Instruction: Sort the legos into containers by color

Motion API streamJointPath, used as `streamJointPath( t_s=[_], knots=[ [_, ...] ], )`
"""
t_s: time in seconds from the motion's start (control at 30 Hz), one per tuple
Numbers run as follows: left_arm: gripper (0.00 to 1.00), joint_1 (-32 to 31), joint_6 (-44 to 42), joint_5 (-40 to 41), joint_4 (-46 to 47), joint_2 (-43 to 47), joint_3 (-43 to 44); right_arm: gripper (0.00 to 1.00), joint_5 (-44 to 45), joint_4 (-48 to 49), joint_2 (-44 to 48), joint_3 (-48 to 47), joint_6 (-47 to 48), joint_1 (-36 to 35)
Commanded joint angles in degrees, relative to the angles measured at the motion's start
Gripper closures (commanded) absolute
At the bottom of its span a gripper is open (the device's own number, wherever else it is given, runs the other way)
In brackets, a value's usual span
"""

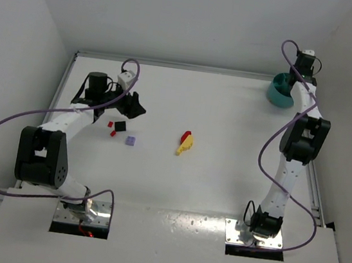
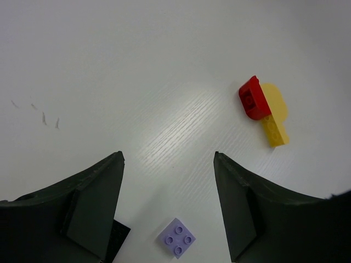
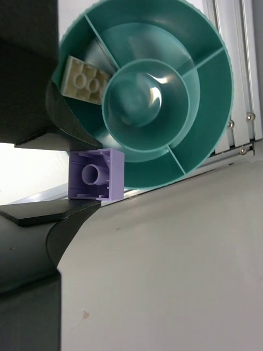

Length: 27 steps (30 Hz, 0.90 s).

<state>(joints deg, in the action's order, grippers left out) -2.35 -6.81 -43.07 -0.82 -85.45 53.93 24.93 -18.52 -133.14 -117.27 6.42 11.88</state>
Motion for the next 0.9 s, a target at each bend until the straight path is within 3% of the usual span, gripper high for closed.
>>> streamJointPath(
  t_s=[0.0, 0.4, 0.67, 0.8, 0.87],
  knots=[
    [0.28, -0.7, 0.3, -1.3, 2.4, -0.1, 0.1, 0.81, 1.2, 1.7, -0.4, -3.7, -2.0, 0.4],
    [0.27, -0.7, 0.3, -1.3, 2.4, -0.1, 0.1, 0.76, 1.8, 1.7, -2.5, -5.2, -3.2, 1.0],
    [0.27, -0.7, 0.3, -1.3, 2.4, -0.6, 0.1, 0.60, 2.3, 2.3, -2.5, -5.2, -3.2, 1.0],
    [0.27, -0.7, 0.3, -0.8, 2.4, -0.6, 0.1, 0.41, 2.3, 2.3, -3.0, -5.8, -3.2, 1.0],
    [0.27, -0.7, 0.3, -0.8, 2.4, -0.6, 0.1, 0.41, 2.3, 2.3, -3.0, -5.8, -3.7, 1.0]
  ],
)
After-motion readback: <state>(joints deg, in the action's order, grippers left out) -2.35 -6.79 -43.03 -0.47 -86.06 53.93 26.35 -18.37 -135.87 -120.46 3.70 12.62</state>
